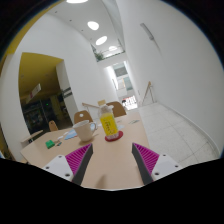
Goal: Pour water
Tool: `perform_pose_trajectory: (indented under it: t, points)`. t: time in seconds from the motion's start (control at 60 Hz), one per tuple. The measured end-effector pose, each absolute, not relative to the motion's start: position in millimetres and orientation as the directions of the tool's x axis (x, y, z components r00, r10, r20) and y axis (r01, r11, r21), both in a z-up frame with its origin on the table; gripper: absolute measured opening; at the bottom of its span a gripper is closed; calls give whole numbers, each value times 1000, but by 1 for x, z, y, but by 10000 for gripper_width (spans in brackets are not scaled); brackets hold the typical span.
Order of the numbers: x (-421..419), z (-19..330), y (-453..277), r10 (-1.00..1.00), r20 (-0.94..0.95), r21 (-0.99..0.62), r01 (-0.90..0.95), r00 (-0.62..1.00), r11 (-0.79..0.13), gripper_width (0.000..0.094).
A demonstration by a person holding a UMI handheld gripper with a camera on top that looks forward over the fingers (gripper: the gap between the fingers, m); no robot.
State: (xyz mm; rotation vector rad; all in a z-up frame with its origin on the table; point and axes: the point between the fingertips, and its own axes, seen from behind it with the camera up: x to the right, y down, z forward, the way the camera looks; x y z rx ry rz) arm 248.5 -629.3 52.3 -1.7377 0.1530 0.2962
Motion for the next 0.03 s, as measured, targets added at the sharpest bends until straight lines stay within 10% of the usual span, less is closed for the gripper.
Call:
perform_pose_trajectory:
  t: [0.033]
  points:
    - [255, 50, -646, 64, -306, -938, -290, 950, -190, 852]
